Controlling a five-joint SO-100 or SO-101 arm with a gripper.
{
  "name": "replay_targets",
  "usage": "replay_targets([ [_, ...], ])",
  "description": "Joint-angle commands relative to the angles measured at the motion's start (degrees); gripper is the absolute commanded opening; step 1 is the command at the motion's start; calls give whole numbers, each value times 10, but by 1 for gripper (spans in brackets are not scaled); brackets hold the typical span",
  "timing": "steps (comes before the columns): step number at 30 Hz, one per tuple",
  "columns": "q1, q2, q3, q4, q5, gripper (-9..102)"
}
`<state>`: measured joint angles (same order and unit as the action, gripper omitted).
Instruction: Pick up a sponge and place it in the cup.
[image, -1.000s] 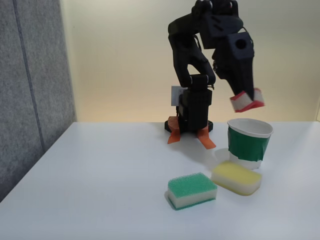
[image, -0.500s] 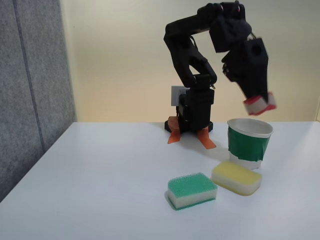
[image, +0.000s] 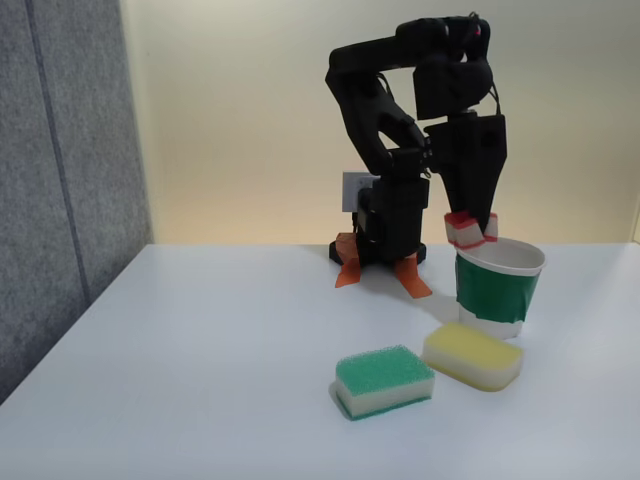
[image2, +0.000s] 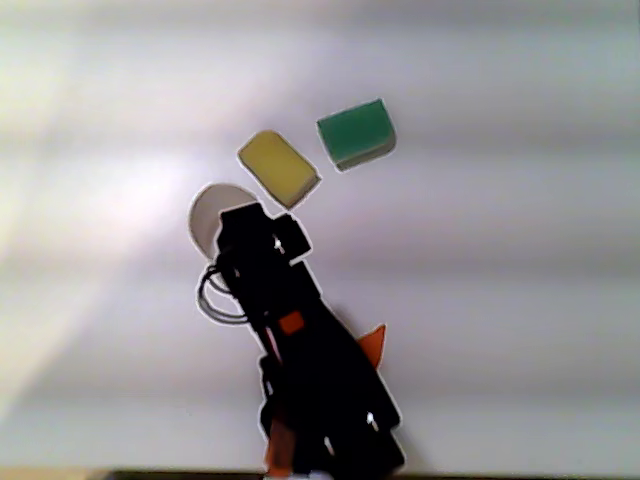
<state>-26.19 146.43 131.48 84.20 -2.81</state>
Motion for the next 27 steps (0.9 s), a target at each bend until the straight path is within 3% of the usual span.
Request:
replay_targets([
  [1, -14, -7, -13, 8, 3, 0],
  [27, -37, -208, -228, 23, 47, 0],
])
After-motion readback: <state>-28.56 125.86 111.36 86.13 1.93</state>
